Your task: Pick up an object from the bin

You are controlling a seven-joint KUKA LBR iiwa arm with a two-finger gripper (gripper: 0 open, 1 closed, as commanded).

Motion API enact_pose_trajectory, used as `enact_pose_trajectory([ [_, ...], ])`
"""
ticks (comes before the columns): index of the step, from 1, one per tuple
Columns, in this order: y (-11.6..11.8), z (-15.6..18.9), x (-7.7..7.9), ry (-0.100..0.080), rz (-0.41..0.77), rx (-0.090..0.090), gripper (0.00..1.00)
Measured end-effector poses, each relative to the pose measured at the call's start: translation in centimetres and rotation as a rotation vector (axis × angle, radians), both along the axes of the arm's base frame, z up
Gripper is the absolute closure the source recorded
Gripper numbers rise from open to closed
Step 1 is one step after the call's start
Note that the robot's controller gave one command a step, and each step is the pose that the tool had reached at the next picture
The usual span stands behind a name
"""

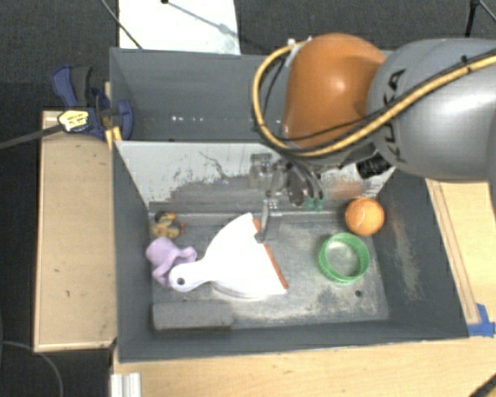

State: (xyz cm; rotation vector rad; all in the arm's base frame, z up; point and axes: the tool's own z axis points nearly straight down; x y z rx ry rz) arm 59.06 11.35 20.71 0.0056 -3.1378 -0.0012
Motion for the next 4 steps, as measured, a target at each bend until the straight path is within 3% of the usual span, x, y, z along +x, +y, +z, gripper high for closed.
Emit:
enact_pose_trajectory([
  [1, -0.1, 0.5, 0.1, -0.007, -0.002, 0.001, 0.0],
  [2, 0.6, -4.7, -0.5, -0.011, 0.086, 0.001, 0.0],
  [3, 1.2, -8.4, -7.3, -0.007, 0.129, 0.001, 0.0],
  [4, 3.4, -4.3, -8.9, 0.003, 0.132, -0.001, 0.0],
])
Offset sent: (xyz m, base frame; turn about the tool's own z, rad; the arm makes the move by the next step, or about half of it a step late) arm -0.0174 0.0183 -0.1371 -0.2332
